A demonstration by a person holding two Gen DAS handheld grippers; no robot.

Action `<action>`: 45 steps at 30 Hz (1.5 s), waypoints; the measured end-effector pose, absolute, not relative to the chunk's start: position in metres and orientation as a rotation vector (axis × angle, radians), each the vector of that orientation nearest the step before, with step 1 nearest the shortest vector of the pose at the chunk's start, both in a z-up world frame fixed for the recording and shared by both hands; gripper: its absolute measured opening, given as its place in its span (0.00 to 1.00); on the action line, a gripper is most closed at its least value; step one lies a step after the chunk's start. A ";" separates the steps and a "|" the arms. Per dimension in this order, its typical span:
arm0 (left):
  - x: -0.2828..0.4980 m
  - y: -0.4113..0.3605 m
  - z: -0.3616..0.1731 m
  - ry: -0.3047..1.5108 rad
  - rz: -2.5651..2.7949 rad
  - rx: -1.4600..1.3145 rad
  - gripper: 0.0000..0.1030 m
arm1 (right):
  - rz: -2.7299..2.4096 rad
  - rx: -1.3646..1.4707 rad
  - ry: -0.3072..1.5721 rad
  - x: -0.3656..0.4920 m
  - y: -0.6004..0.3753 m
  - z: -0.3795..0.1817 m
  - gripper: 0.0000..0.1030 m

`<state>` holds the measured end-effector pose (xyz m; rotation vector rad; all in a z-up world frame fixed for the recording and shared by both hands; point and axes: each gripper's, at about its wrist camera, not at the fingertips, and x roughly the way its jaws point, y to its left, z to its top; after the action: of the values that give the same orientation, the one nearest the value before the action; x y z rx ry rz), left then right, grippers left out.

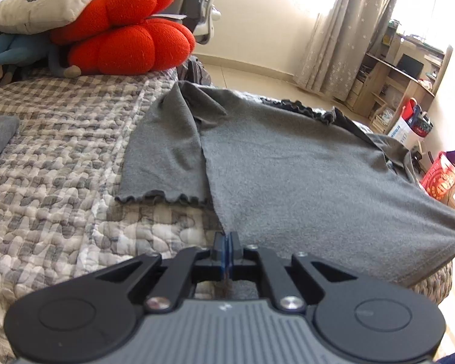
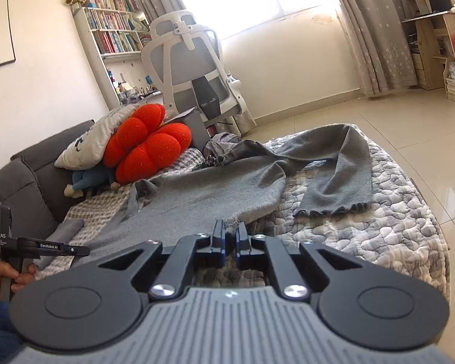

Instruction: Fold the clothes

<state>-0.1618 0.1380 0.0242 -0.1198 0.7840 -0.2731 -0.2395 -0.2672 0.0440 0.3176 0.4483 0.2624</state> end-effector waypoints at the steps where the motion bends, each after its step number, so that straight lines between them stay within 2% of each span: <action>1: -0.160 0.141 0.021 0.806 -0.262 -0.123 0.03 | 0.246 0.299 0.469 -0.237 -0.267 0.040 0.08; 3: -0.157 0.149 0.021 0.820 -0.231 -0.131 0.04 | 0.213 0.267 0.502 -0.231 -0.268 0.034 0.16; 7: -0.146 0.161 0.044 0.755 -0.188 -0.111 0.05 | 0.148 0.236 0.464 -0.221 -0.277 0.034 0.16; 9: -0.133 0.158 0.057 0.738 -0.188 -0.088 0.09 | 0.124 0.167 0.457 -0.205 -0.279 0.038 0.16; 10: -0.123 0.153 0.064 0.733 -0.195 -0.076 0.14 | 0.119 0.124 0.457 -0.193 -0.278 0.040 0.16; 13: -0.093 0.136 0.078 0.738 -0.205 -0.058 0.43 | 0.109 0.026 0.459 -0.153 -0.275 0.047 0.16; 18: -0.040 0.100 0.091 0.735 -0.216 -0.045 0.48 | 0.169 -0.037 0.489 -0.086 -0.261 0.053 0.16; 22: -0.009 0.072 0.083 0.755 -0.253 -0.019 0.74 | 0.226 -0.068 0.562 -0.045 -0.246 0.050 0.17; 23: -0.006 0.068 0.077 0.770 -0.263 -0.027 0.81 | 0.241 -0.074 0.578 -0.040 -0.245 0.049 0.22; 25: -0.003 0.061 0.065 0.785 -0.277 -0.033 0.82 | 0.267 -0.096 0.574 -0.038 -0.242 0.046 0.50; 26: -0.003 0.059 0.061 0.783 -0.273 -0.032 0.83 | 0.275 -0.109 0.561 -0.040 -0.241 0.044 0.76; 27: -0.003 0.058 0.056 0.781 -0.268 -0.032 0.84 | 0.276 -0.119 0.544 -0.044 -0.241 0.042 0.95; 28: -0.003 0.058 0.051 0.782 -0.263 -0.038 0.86 | 0.276 -0.130 0.526 -0.048 -0.240 0.041 1.00; 35: -0.022 0.052 0.037 0.778 -0.310 -0.020 0.90 | 0.244 -0.174 0.520 -0.057 -0.232 0.026 1.00; 41: -0.040 0.045 0.038 0.725 -0.336 -0.025 0.99 | 0.297 -0.070 0.496 -0.062 -0.227 0.030 1.00; 45: -0.044 0.035 0.008 0.746 -0.271 -0.020 0.99 | 0.241 -0.071 0.543 -0.055 -0.210 0.020 1.00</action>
<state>-0.0440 0.0353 0.0077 -0.0201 0.7462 -0.2706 -0.0545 -0.2096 0.0197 -0.0713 0.5428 0.2413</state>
